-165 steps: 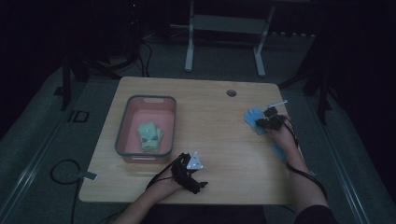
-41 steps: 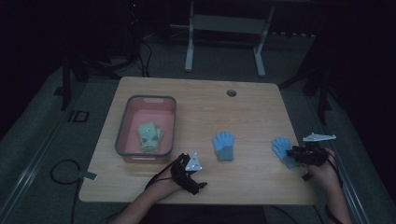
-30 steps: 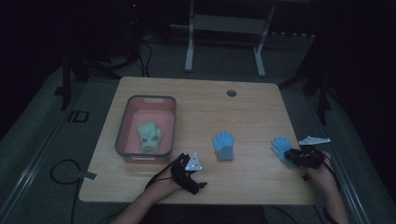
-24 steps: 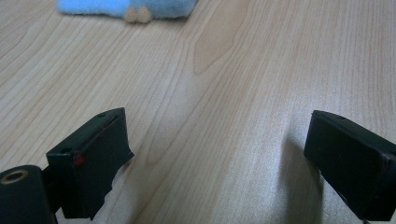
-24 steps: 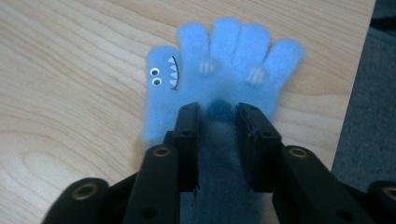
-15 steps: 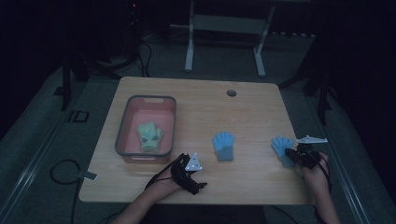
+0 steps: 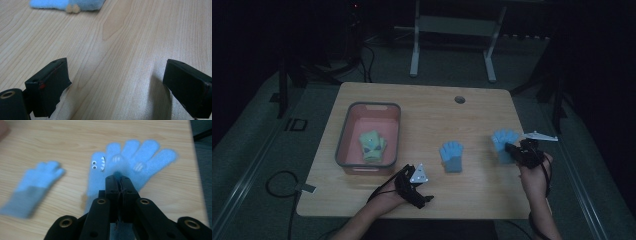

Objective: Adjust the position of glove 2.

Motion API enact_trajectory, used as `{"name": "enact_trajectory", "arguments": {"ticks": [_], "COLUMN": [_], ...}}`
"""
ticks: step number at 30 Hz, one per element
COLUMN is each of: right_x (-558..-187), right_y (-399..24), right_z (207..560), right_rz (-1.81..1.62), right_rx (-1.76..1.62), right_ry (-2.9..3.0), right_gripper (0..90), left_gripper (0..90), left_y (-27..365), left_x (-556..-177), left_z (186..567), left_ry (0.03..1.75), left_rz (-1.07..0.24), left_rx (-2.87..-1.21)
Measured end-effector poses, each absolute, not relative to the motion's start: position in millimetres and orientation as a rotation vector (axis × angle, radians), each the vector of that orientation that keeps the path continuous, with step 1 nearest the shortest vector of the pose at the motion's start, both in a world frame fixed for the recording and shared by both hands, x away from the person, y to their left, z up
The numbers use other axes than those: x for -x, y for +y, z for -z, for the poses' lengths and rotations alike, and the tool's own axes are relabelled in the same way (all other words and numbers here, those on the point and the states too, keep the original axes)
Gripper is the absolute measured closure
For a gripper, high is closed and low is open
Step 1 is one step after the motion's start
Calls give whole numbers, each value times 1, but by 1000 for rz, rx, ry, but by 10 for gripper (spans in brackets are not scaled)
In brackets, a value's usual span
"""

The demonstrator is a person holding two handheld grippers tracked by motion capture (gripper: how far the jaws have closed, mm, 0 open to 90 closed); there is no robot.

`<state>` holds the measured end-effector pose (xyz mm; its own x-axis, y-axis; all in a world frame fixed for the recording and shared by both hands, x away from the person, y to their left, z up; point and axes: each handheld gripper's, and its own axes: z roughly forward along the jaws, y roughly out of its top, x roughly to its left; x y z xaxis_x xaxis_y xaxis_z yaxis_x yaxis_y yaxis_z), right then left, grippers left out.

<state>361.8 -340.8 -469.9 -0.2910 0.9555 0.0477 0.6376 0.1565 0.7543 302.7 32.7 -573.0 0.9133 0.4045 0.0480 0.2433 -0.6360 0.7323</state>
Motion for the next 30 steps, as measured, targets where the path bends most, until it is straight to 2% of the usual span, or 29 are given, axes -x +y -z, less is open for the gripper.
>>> {"name": "enact_trajectory", "arguments": {"ticks": [6,14,22,26,30], "right_x": [-363,-369,-378,-379,-378], "right_y": [-320,-298,-301,-305,-307], "right_z": [472,513,538,543,536], "right_rz": [-958,-903,-843,-839,-843], "right_rx": [-1534,-1611,-1686,-1710,-1668], "right_ry": [1975,1980,1960,1956,1979], "right_gripper": [869,867,846,802,691], "left_gripper": [71,71,70,71,71], "left_y": [33,33,33,33,33], "left_x": [-303,-303,-302,-303,-302], "left_z": [573,573,573,573,573], "left_ry": [458,455,454,452,455], "left_rz": [-266,-264,-264,-264,-262], "left_rx": [-2284,-2286,-2286,-2288,-2285]}}
